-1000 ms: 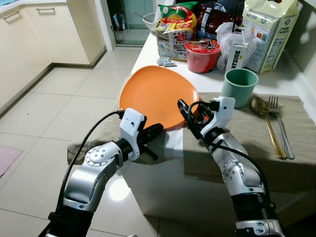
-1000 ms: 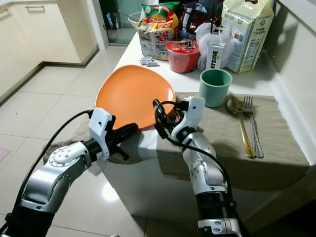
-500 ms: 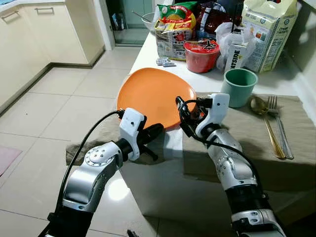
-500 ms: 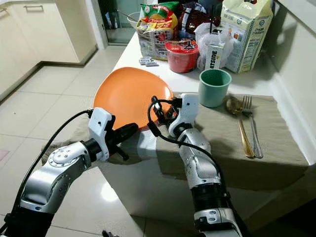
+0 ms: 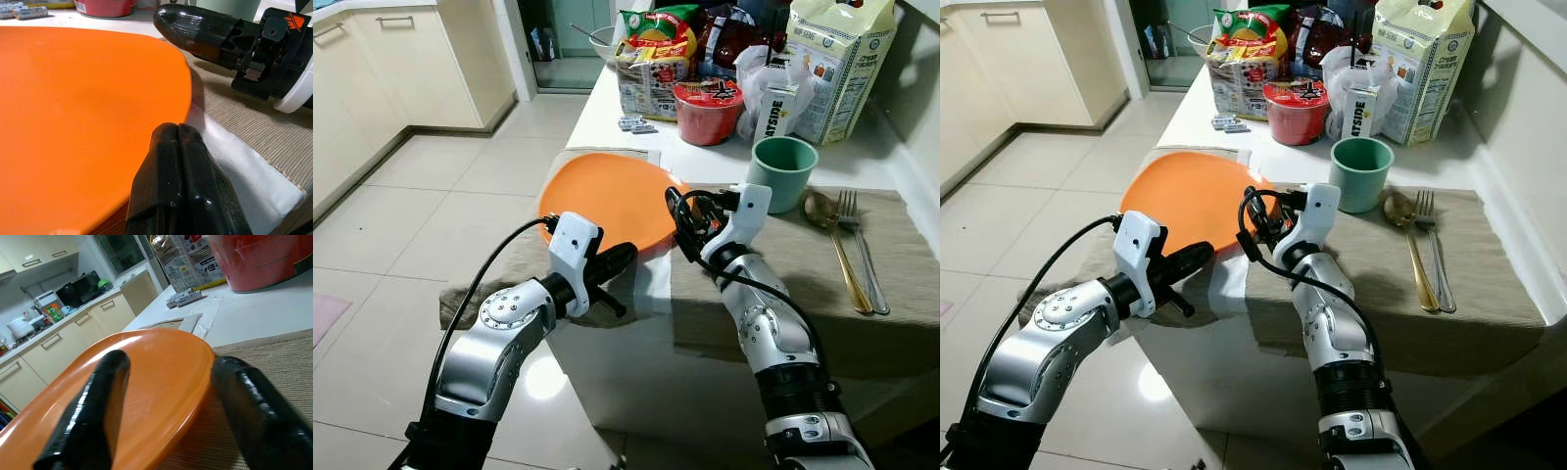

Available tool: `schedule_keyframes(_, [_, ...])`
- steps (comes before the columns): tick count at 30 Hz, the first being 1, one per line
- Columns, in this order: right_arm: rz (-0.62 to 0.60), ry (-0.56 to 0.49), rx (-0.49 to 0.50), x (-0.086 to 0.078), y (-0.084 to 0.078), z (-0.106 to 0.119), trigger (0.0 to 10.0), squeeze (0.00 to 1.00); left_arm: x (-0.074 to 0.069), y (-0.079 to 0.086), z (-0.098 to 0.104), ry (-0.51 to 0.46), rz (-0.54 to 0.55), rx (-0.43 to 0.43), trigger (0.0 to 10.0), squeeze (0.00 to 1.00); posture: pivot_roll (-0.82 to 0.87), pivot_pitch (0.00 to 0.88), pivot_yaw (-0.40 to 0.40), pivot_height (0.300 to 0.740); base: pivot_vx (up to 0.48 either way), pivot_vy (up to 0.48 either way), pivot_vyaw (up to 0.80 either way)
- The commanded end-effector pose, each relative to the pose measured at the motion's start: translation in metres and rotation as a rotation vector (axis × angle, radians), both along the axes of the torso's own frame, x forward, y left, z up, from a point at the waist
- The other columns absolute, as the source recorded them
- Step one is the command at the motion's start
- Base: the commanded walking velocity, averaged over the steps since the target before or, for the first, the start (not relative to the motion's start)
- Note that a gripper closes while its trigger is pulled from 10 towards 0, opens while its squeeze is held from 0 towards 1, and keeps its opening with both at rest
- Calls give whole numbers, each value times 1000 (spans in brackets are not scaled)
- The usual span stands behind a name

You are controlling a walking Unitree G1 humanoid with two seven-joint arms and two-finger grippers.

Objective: Setting the table

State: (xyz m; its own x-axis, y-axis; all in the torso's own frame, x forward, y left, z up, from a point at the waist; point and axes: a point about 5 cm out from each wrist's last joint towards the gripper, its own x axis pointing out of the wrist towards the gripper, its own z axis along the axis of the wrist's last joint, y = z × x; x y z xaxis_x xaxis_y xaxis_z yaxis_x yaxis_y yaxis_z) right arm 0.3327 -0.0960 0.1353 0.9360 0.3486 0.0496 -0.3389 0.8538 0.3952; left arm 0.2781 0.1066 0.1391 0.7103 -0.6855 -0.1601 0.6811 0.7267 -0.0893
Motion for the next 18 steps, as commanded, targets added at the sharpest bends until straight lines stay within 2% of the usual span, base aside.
schedule_keyframes(1, [26,66,29,-4,6,-13,0,0,-5,1,-14,71,-4,23,10000,0,-153,32,84,740,0,0,0])
schedule_keyframes(2, [22,62,14,-4,5,-13,0,0,-5,1,-13,69,-4,23,10000,0,-152,32,83,740,0,0,0])
schedule_keyframes(3, [-2,27,-59,-3,1,-9,0,0,-5,1,-10,50,-4,21,10000,0,-153,32,84,740,0,0,0])
schedule_keyframes(4, [-2,27,-59,-3,1,-9,0,0,-5,1,-10,50,-4,21,10000,0,-153,32,84,740,0,0,0])
schedule_keyframes(5, [-18,-70,-186,-3,-1,0,10000,0,-2,1,-4,11,5,30,10000,0,-154,33,86,740,0,0,0])
schedule_keyframes(6, [-18,-70,-186,-3,-1,0,10000,0,-2,1,-4,11,5,30,10000,0,-154,33,86,740,0,0,0])
schedule_keyframes(7, [-29,-126,-258,-4,-1,6,10000,0,-1,1,-1,-12,11,35,10000,0,-155,34,87,740,0,0,0])
schedule_keyframes(10, [-117,-376,-526,-11,-7,31,10000,0,7,-1,22,-145,30,45,10000,0,-159,31,87,740,0,0,0])
schedule_keyframes(14, [-183,-464,-614,-17,-14,40,10000,0,12,-3,39,-212,42,21,10000,0,-166,31,86,740,0,0,0])
schedule_keyframes(17, [-191,-481,-642,-22,-16,39,10000,0,13,-3,41,-217,40,18,10000,0,-166,31,86,740,0,0,0])
schedule_keyframes(18, [-210,-513,-683,-26,-18,38,10000,0,14,-3,43,-220,37,11,10000,0,-171,29,90,740,0,0,0])
